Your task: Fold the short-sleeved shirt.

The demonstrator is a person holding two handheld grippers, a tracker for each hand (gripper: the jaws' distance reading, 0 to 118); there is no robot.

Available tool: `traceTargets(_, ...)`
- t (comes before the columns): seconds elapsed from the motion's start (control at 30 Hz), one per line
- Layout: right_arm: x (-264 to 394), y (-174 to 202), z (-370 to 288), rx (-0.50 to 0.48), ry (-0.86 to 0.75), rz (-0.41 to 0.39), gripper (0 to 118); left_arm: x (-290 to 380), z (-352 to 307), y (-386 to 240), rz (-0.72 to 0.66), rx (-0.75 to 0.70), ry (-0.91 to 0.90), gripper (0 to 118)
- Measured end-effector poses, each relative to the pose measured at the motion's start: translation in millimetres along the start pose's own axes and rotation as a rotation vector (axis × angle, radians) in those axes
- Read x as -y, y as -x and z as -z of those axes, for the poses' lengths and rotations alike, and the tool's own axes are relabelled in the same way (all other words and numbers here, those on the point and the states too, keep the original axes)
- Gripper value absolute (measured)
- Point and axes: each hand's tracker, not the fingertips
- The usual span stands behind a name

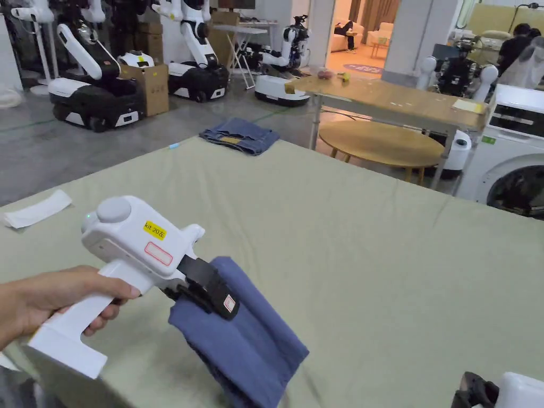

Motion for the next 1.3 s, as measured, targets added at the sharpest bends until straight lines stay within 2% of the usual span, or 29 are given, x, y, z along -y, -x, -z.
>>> traceTargets(0.17,-0.7,11.5,6.3,-0.039,0.015,-0.008,0,-35.6,-71.5,55.6,-0.05,-0.141,0.008,21)
traceTargets(0.3,4.6,16.3,9.8,-0.044,0.038,-0.031,0,-55.4,-101.8,93.3,-0.105,-0.347,0.04,21)
traceTargets(0.4,6.5,16.8,10.5,-0.04,0.051,-0.04,0,-64.0,-106.0,123.2,-0.191,-0.433,0.063,21)
traceTargets(0.57,8.8,15.7,13.7,-0.025,0.066,-0.066,0,-63.9,-84.5,165.3,-0.183,-0.636,0.139,21)
traceTargets(0.67,8.7,14.6,15.3,-0.02,0.071,-0.07,0,-51.7,-72.5,169.1,-0.198,-0.62,0.128,23)
traceTargets(0.7,8.4,14.4,15.0,-0.019,0.073,-0.071,0,-48.9,-72.4,167.4,-0.199,-0.628,0.128,28)
traceTargets(0.77,7.4,13.5,14.5,-0.019,0.074,-0.071,0,-46.0,-82.5,167.7,-0.171,-0.692,0.141,47)
traceTargets(0.9,3.3,11.2,11.9,-0.017,0.06,-0.072,0,-42.5,-120.7,149.9,-0.156,-0.73,0.045,55)
traceTargets(1.0,1.5,8.2,11.3,-0.012,0.042,-0.069,0,-40.4,-141.8,123.9,-0.117,-0.738,-0.102,56)
traceTargets(1.07,-0.6,4.5,11.8,-0.007,0.031,-0.06,0,-33.7,-139.0,102.2,-0.065,-0.68,-0.184,56)
traceTargets(1.13,-1.9,-0.9,12.6,0.008,0.016,-0.047,0,-27.6,-122.7,81.2,-0.003,-0.593,-0.238,56)
traceTargets(1.3,-9.4,-18.7,12.2,0.041,-0.002,-0.012,0,2.4,-35.8,10.7,0.187,-0.496,-0.337,55)
